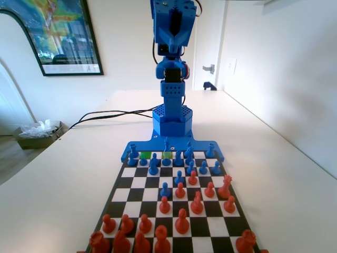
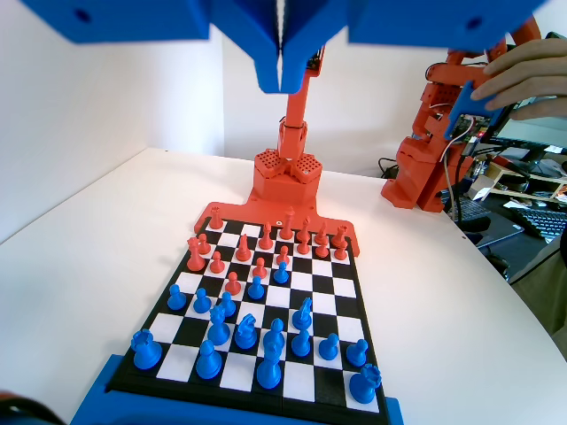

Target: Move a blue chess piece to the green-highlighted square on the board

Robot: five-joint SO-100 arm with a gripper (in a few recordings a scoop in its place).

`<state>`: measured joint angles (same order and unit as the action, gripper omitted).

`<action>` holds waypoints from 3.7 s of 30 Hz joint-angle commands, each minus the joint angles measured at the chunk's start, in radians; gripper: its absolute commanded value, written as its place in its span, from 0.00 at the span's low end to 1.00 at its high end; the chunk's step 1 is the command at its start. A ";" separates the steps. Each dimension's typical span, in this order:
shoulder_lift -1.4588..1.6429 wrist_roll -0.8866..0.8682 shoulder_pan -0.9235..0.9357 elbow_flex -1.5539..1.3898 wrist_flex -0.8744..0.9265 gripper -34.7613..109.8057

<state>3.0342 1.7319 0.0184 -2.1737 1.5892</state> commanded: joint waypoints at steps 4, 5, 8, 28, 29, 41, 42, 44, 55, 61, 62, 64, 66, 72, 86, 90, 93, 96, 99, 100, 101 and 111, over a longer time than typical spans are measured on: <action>0.020 0.006 0.008 -0.006 -0.015 0.25; 0.020 0.006 0.008 -0.006 -0.015 0.25; 0.020 0.006 0.008 -0.006 -0.015 0.25; 0.020 0.006 0.006 -0.006 -0.015 0.25; 0.020 0.006 0.008 -0.006 -0.015 0.25; 0.020 0.006 0.012 -0.006 -0.014 0.25; 0.020 0.006 0.011 -0.006 -0.014 0.25; 0.020 0.006 0.008 -0.006 -0.014 0.26; 0.020 0.006 0.020 -0.006 -0.014 0.25; 0.020 -0.015 0.008 -0.003 -0.011 0.25; 0.020 -0.020 0.005 -0.003 -0.009 0.25; 0.018 -0.026 0.002 0.005 -0.005 0.25; 0.014 -0.031 -0.002 0.020 -0.002 0.25; -0.087 -0.074 -0.020 0.163 0.018 0.25; -0.459 -0.383 -0.087 0.377 0.112 0.25; -0.546 -0.482 -0.106 0.371 0.123 0.25; -0.597 -0.568 -0.127 0.348 0.127 0.25; -0.641 -0.655 -0.155 0.310 0.127 0.25; -0.676 -0.736 -0.183 0.255 0.117 0.25; -0.687 -0.764 -0.189 0.235 0.107 0.25; -0.696 -0.790 -0.195 0.213 0.098 0.25; -0.752 -0.920 -0.196 0.015 -0.037 0.25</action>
<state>2.2856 0.8191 -0.1657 -2.1491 1.5708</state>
